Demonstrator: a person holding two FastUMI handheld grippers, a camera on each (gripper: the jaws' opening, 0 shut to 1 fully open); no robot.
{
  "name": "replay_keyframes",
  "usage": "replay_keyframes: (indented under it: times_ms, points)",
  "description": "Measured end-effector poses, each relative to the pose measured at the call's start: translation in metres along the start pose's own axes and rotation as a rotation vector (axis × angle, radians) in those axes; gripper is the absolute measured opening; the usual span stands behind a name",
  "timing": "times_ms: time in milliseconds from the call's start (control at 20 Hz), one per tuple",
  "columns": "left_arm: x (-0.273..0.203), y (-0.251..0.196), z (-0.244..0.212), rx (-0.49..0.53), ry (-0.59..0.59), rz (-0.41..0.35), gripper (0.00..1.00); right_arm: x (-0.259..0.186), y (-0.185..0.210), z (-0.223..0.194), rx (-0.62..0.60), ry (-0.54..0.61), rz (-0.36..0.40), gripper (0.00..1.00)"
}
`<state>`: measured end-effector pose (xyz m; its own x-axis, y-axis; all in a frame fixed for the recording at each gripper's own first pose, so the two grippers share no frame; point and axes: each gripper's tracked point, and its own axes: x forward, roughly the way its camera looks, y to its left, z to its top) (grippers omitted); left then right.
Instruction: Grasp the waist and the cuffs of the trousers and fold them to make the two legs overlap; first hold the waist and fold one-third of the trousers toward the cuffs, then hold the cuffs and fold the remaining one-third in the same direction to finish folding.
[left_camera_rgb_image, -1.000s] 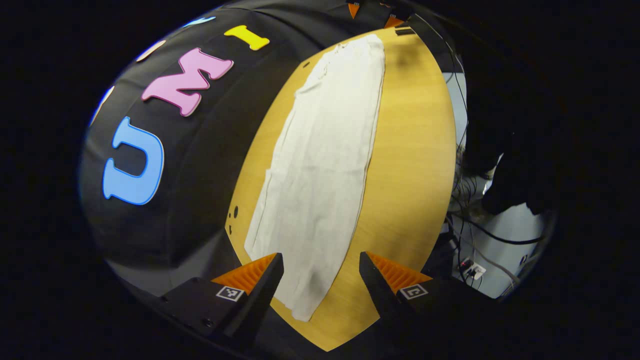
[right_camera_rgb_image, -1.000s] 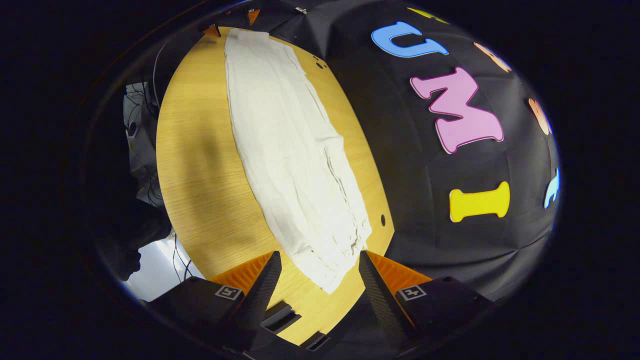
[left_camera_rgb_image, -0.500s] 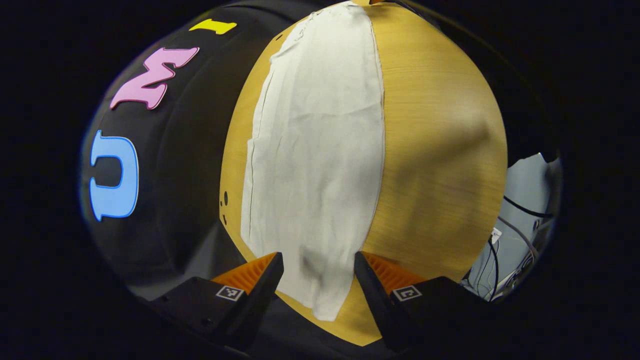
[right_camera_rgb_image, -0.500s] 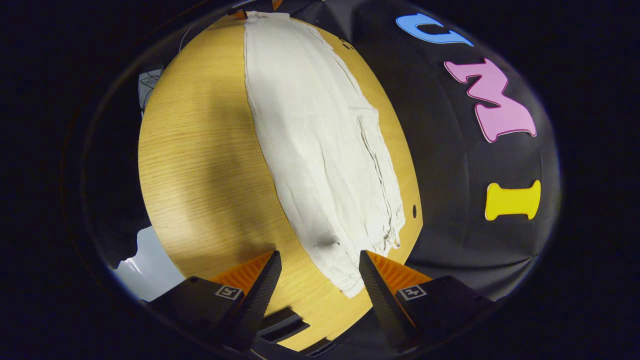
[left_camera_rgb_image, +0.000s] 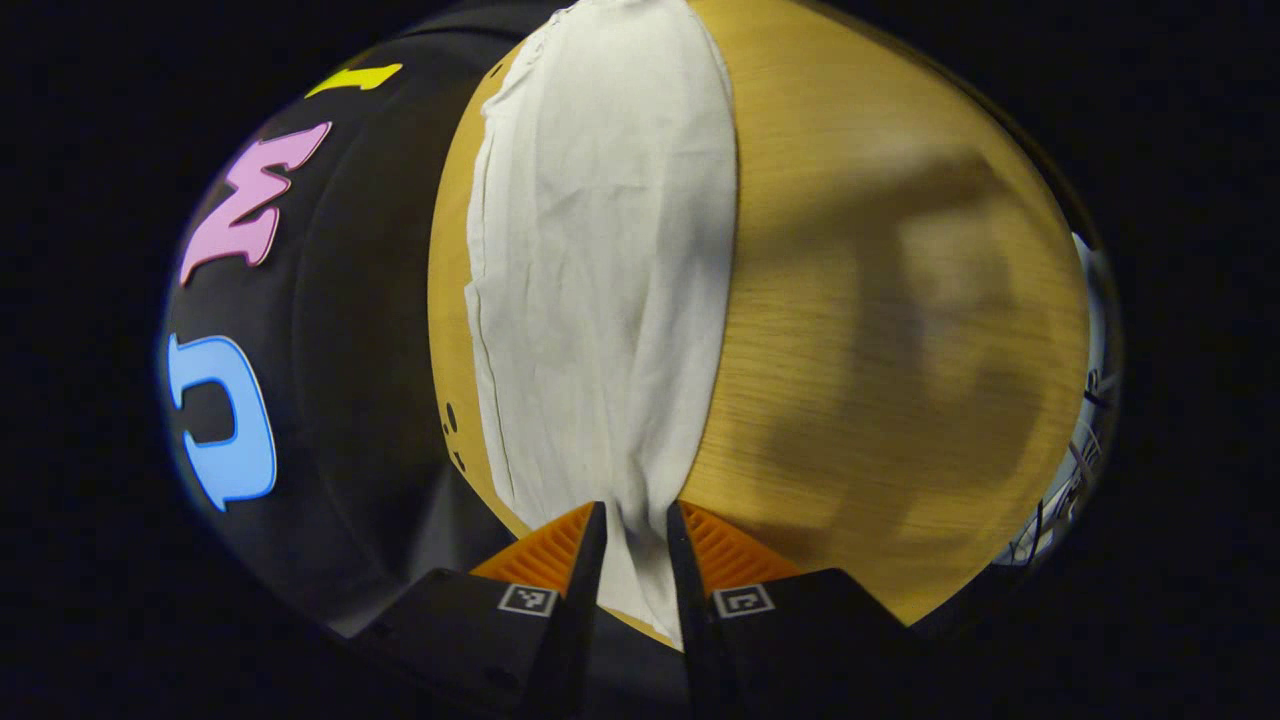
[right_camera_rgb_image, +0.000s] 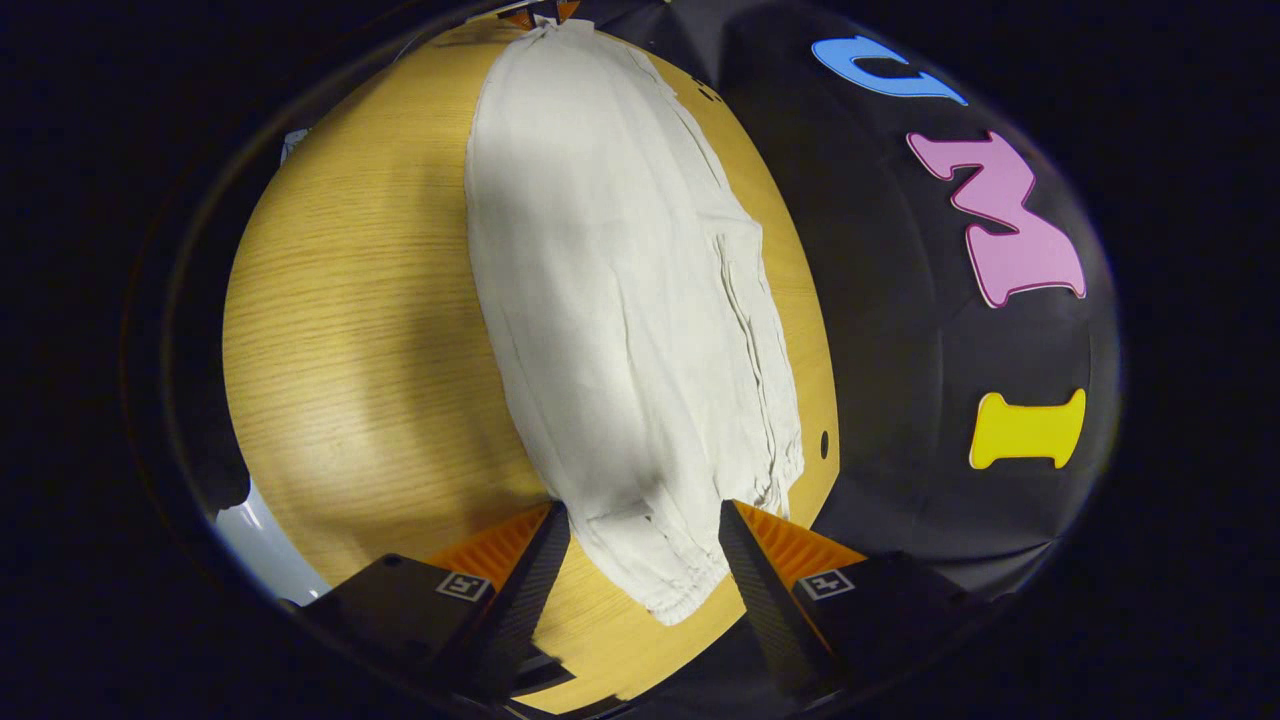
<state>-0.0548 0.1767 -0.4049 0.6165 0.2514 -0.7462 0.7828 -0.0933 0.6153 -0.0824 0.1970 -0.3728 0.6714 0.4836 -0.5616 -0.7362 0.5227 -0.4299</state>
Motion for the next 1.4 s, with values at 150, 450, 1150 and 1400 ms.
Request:
replay_keyframes:
  times_ms: [150,450,1150,1400]
  points:
    - [0.009,0.001,-0.002,0.053,0.012,0.025,0.22,0.011,-0.008,0.004,-0.032,-0.006,0.006,0.94]
    - [0.018,0.009,-0.004,0.011,0.033,0.075,0.06,0.038,0.002,-0.02,0.035,0.134,0.102,0.58]
    - [0.0,0.04,-0.006,-0.296,0.035,0.16,0.05,0.013,-0.031,0.0,0.078,0.069,-0.055,0.05]
    - [-0.005,0.075,-0.006,-0.413,0.038,0.195,0.05,0.009,-0.072,0.013,0.183,0.033,-0.125,0.05]
